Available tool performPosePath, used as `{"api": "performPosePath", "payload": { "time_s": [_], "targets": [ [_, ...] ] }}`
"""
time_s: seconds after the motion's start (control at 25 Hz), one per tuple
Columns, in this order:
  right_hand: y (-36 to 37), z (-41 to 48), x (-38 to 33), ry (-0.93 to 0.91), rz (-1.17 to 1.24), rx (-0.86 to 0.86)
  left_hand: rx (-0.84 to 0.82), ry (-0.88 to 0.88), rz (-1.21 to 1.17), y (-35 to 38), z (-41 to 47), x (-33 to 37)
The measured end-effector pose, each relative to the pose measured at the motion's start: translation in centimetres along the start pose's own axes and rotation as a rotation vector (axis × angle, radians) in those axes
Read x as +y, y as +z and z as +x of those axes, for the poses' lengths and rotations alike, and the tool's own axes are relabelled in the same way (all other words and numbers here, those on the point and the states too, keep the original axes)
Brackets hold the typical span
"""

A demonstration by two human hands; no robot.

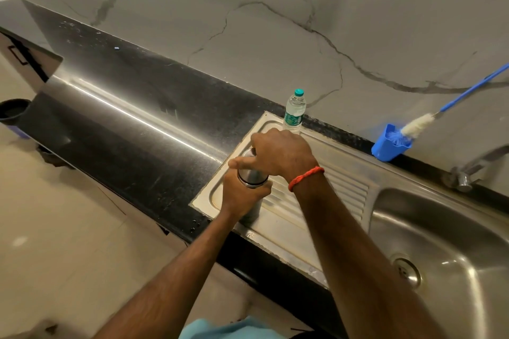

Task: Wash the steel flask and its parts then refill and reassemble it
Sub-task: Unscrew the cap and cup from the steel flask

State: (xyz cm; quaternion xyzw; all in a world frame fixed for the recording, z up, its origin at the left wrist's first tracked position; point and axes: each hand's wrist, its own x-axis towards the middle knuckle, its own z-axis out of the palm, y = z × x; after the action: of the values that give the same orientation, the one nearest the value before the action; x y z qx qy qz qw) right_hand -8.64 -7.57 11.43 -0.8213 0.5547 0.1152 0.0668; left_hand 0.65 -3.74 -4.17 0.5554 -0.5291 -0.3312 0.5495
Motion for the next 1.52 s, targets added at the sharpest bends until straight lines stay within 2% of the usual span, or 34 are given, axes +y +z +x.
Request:
{"api": "performPosePath", "payload": {
  "time_s": [0.08,0.28,0.36,0.44,0.52,0.76,0.88,1.2,1.36,1.52],
  "targets": [
    [0.3,0.2,-0.1,-0.038,0.065,-0.014,0.009,-0.005,0.013,0.0,0.1,0.0],
    [-1.5,0.1,0.4,-0.356,0.056,-0.128,0.004,-0.007,0.021,0.1,0.2,0.2],
    [-1.3,0.2,0.5,-0.305,0.091,-0.148,-0.006,0.034,0.030,0.1,0.2,0.4],
    [-0.6,0.4,0.3,-0.162,0.103,-0.151,-0.032,0.072,0.058,0.1,0.2,0.1],
    [-0.3,0.6,0.0,-0.073,0.087,-0.134,-0.026,0.042,0.049,0.0,0.1,0.2],
    [-2.4,-0.2,0.6,-0.336,0.127,-0.201,0.025,-0.017,0.016,0.2,0.2,0.5],
    [-3.0,-0.3,1.6,-0.380,0.199,-0.199,0.008,-0.018,-0.011,0.2,0.1,0.2],
    [-2.8,0.7,6.5,-0.192,0.445,0.001,-0.002,0.033,-0.069,0.3,0.1,0.1],
    [1.1,3.3,7.6,-0.075,0.397,0.024,-0.008,0.030,-0.092,0.3,0.1,0.0],
    [6.6,5.4,7.6,0.002,0.281,-0.071,-0.007,0.041,-0.099,0.3,0.2,-0.2]
  ]
}}
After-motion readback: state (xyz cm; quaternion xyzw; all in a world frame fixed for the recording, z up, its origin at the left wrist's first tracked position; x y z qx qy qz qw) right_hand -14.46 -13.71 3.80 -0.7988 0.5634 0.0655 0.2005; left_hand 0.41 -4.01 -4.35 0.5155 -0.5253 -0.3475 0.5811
